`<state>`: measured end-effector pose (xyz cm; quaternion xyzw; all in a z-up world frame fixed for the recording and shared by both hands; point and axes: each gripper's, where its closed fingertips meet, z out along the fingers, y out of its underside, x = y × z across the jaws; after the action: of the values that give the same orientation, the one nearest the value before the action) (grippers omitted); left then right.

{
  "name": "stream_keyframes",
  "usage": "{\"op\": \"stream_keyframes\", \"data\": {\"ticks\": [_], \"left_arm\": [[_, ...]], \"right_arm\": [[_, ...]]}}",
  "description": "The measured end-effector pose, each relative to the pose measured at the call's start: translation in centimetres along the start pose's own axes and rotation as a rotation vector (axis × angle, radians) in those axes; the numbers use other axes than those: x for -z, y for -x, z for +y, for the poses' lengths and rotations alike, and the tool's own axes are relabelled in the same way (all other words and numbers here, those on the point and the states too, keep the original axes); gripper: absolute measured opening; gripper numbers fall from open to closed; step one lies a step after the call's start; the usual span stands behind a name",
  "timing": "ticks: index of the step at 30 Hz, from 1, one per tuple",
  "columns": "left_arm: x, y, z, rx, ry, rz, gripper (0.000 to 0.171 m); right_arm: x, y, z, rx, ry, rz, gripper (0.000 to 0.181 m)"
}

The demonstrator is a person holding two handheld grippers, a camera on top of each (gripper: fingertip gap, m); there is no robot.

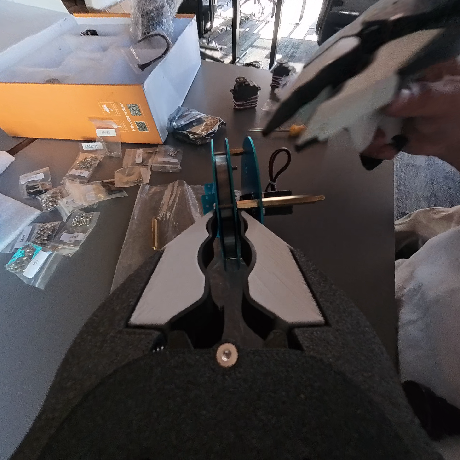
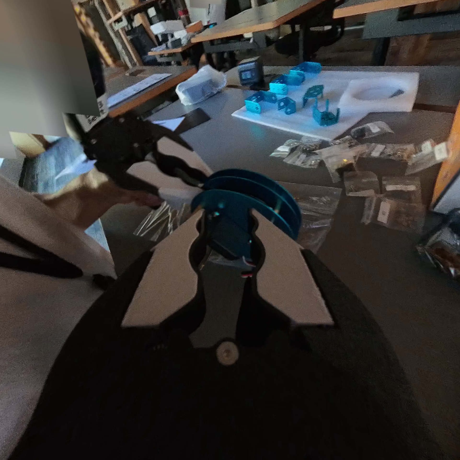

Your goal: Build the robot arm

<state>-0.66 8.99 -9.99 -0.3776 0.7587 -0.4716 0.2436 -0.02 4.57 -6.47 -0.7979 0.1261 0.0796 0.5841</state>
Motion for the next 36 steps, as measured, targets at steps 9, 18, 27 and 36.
{"op": "stream_keyframes", "data": {"ticks": [9, 18, 27, 36], "left_arm": [[-2.8, 0.1, -2.3, 0.063, 0.107, 0.032, 0.015], [2.0, 3.3, -2.4, 0.067, -0.062, 0.103, 0.034], [4.7, 1.6, 3.0, 0.009, -0.033, 0.059, 0.034], [9.9, 0.7, 5.9, 0.161, -0.123, -0.002, 0.032]], "right_arm": [[-1.3, -0.9, 2.1, 0.481, 0.275, 0.498, 0.006], [0.6, -3.6, 1.5, 0.077, 0.137, 0.323, 0.003], [-3.7, -0.6, -0.6, 0.086, 0.222, 0.176, 0.002], [-10.1, 6.2, -2.7, 0.007, 0.189, -0.109, 0.002]]}}
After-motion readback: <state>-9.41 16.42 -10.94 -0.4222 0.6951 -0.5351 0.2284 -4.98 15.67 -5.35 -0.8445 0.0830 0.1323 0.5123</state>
